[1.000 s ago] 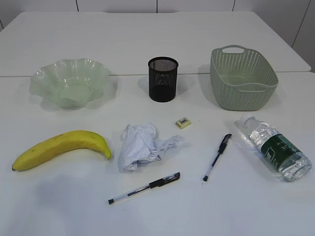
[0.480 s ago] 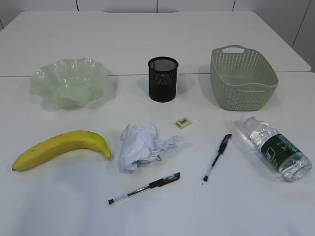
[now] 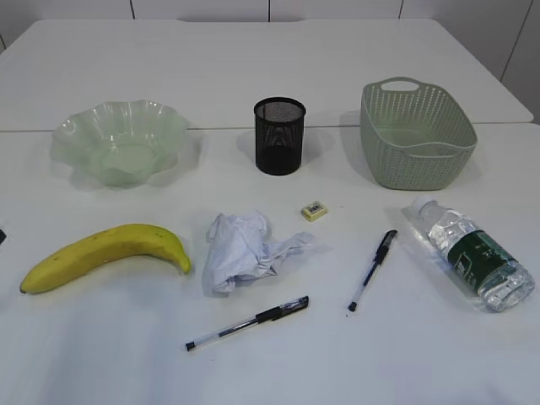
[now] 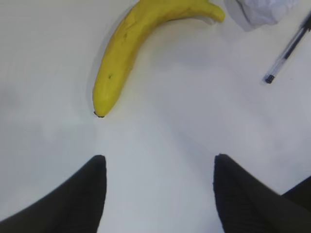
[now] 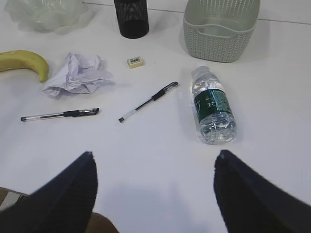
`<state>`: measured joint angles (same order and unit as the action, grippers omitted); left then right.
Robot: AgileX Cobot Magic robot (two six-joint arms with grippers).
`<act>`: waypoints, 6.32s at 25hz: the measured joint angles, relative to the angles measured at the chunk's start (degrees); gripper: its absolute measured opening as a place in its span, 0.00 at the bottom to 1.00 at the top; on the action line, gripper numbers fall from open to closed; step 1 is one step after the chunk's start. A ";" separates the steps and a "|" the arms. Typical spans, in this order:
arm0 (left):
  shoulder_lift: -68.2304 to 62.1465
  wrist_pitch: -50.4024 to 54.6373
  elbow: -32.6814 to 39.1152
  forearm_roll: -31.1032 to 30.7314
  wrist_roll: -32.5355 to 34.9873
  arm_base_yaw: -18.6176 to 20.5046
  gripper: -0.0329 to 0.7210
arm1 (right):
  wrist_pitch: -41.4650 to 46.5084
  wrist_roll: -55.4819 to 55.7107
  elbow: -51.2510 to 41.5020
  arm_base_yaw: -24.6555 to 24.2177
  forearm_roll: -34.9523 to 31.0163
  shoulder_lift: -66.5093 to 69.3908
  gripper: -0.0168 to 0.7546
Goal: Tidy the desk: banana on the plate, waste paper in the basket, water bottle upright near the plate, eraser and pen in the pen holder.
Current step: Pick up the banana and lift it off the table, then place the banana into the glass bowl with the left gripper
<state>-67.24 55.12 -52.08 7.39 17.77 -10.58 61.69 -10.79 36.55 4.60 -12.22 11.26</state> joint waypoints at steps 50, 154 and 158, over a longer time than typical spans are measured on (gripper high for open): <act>-33.79 -11.87 -14.43 1.26 6.28 -0.02 0.69 | -13.27 -8.52 0.00 0.00 -13.61 14.48 0.74; -38.33 -29.44 -27.28 12.09 7.53 4.80 0.38 | -11.65 -11.11 0.00 0.00 -13.38 14.48 0.74; -40.13 -31.12 -27.84 12.58 7.33 4.80 0.38 | -11.65 -11.11 0.00 0.00 -13.38 14.48 0.74</act>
<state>-107.36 24.00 -79.92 19.97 25.10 -5.78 50.04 -21.90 36.55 4.60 -25.60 25.74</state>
